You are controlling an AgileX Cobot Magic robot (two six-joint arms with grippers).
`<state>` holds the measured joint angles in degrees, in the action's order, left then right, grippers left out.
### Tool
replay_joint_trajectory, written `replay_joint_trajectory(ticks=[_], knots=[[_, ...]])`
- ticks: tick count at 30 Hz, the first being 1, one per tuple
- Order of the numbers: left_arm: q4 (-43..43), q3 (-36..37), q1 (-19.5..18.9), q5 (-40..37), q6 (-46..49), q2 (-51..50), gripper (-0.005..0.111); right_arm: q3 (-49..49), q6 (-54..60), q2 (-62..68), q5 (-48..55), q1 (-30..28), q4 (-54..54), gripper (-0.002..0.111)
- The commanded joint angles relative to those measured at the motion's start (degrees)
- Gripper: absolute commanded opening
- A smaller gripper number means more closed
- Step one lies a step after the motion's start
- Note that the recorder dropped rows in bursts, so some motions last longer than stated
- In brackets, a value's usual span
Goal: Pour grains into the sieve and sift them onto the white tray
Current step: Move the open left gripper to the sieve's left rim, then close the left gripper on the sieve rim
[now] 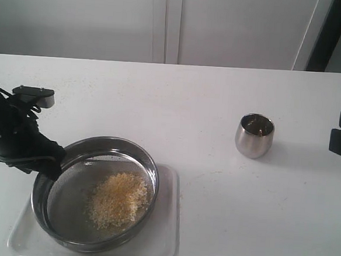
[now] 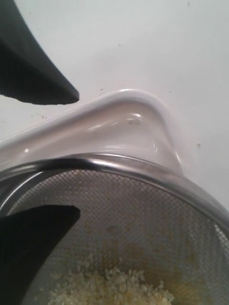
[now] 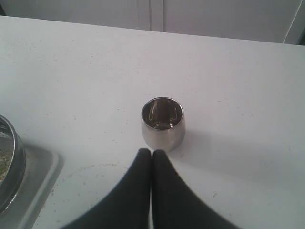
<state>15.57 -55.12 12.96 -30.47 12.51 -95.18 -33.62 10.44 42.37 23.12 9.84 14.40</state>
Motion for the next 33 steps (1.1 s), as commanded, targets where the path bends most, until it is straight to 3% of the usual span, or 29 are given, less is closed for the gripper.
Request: replay_joint_trajectory(ticks=[1,8,15,24,33], knots=[[0.7,-0.3,0.4,0.1,-0.5,-0.4,0.061,0.4,-0.1,-0.3,-0.4,-0.1,0.1,0.0],[0.7,-0.3,0.5,1.4,-1.0,-2.2,0.06,0.4,-0.1,-0.3,-0.5,-0.1,0.1,0.0],[0.2,-0.3,3.7,4.3,-2.0,-2.5,0.06,0.4,-0.1,-0.3,-0.5,-0.1,0.1,0.0],[-4.5,-0.3,3.8,4.7,-5.6,-2.5,0.06,0.4,-0.1,-0.3,-0.5,-0.1,0.1,0.0],[-4.5,-0.3,3.8,4.6,-6.6,-3.6,0.045,0.4,-0.1,-0.3,-0.5,-0.1,0.3,0.0]])
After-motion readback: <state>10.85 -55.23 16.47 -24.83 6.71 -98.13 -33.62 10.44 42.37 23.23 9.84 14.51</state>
